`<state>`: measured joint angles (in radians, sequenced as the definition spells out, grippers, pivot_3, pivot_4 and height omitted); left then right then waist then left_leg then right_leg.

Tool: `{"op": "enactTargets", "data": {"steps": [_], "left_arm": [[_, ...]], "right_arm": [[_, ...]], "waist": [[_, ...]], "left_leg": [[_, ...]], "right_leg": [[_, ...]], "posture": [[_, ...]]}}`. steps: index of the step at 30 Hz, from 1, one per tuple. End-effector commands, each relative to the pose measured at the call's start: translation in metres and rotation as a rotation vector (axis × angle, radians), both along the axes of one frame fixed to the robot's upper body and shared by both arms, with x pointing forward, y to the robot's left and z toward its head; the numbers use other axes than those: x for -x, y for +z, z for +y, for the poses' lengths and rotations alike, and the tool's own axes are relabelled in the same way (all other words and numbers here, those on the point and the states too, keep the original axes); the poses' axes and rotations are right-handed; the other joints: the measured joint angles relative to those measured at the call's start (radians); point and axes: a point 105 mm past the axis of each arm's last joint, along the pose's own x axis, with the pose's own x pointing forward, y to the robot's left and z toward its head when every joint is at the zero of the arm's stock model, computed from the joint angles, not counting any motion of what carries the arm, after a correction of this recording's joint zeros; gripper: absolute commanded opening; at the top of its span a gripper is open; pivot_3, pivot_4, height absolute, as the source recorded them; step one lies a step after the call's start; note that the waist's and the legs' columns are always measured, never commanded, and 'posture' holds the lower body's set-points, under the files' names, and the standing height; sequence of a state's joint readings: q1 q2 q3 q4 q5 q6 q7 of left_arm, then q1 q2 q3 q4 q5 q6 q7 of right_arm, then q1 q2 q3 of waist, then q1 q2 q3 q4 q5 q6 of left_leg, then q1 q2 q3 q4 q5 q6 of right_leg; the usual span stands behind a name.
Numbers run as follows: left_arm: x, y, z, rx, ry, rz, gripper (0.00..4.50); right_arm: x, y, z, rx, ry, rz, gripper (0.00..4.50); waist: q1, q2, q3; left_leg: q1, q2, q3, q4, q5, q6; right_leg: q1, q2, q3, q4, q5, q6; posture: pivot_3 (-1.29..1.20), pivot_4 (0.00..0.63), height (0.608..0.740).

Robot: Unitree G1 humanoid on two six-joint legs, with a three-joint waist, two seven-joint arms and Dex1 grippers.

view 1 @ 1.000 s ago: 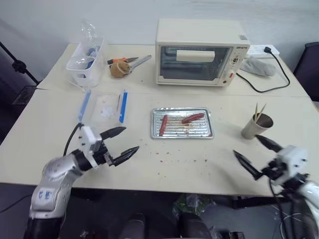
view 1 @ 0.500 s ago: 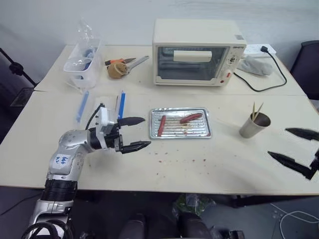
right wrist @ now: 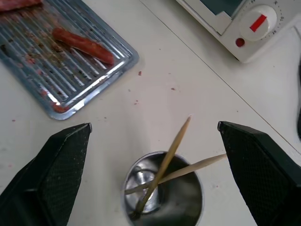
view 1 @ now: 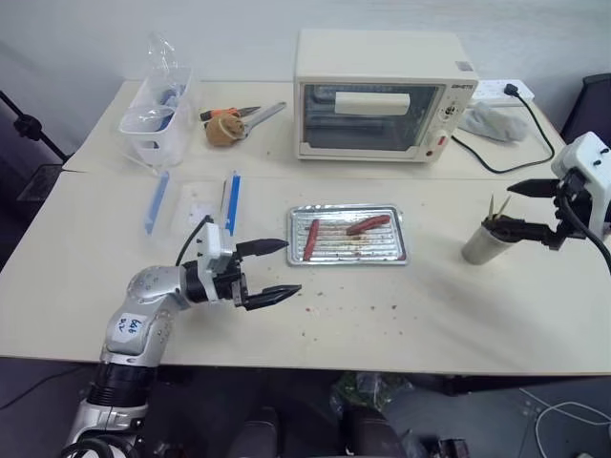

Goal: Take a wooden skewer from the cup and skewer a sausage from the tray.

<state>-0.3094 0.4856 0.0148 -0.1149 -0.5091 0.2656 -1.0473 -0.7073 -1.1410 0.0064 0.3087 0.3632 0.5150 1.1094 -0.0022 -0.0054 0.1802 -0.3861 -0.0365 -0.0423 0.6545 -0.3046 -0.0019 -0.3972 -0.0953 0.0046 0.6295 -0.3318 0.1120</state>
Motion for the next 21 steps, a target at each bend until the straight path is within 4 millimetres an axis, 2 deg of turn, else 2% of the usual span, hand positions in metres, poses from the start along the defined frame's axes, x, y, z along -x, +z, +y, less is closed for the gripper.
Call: {"op": "enactTargets", "data": {"steps": [1, 3, 6, 14, 18, 21], "left_arm": [[0.004, 0.01, 0.0, 0.007, 0.008, -0.044, 4.49], [0.005, 0.01, -0.001, 0.008, 0.011, -0.045, 4.49], [0.005, 0.011, -0.001, 0.009, 0.017, -0.049, 4.5], [0.004, 0.011, 0.0, 0.008, 0.026, -0.054, 4.5], [0.003, 0.012, 0.0, 0.01, 0.027, -0.056, 4.5], [0.001, 0.011, 0.0, 0.013, 0.025, -0.057, 4.5]], "right_arm": [[-0.006, 0.003, -0.001, 0.013, 0.007, -0.004, 4.5], [-0.009, 0.001, -0.002, 0.011, 0.004, 0.006, 4.5], [-0.013, -0.004, -0.005, 0.019, -0.016, 0.015, 3.86], [-0.014, -0.002, -0.005, 0.03, -0.001, 0.011, 1.18], [-0.013, 0.005, -0.005, 0.032, 0.004, -0.003, 0.02], [-0.009, 0.016, -0.004, 0.016, 0.023, -0.014, 0.02]], "waist": [[0.001, 0.0, 0.0], [0.004, 0.0, 0.0], [0.005, 0.0, 0.0], [0.002, 0.0, 0.0], [0.001, 0.0, 0.0], [0.001, 0.0, 0.0]], "left_leg": [[0.0, 0.0, 0.0, 0.0, 0.0, 0.0], [-0.001, 0.0, -0.001, 0.0, 0.0, 0.0], [-0.002, -0.001, -0.001, 0.002, 0.0, 0.0], [-0.002, -0.001, -0.001, 0.002, 0.0, 0.0], [-0.002, 0.0, 0.0, 0.002, 0.0, 0.0], [-0.002, -0.001, 0.0, 0.002, 0.0, 0.0]], "right_leg": [[0.0, 0.0, 0.0, 0.0, 0.0, 0.0], [0.0, 0.0, -0.001, 0.0, 0.0, 0.0], [0.0, -0.001, -0.001, 0.0, 0.0, 0.0], [0.0, 0.0, -0.001, 0.001, 0.0, 0.001], [0.0, 0.0, -0.001, 0.001, 0.0, 0.001], [0.0, 0.0, -0.001, 0.001, 0.0, 0.001]], "posture": [[0.0, 0.15, 0.74], [0.0, 0.15, 0.74], [0.0, 0.15, 0.74], [0.0, 0.15, 0.74], [0.0, 0.15, 0.74], [0.0, 0.15, 0.74]]}}
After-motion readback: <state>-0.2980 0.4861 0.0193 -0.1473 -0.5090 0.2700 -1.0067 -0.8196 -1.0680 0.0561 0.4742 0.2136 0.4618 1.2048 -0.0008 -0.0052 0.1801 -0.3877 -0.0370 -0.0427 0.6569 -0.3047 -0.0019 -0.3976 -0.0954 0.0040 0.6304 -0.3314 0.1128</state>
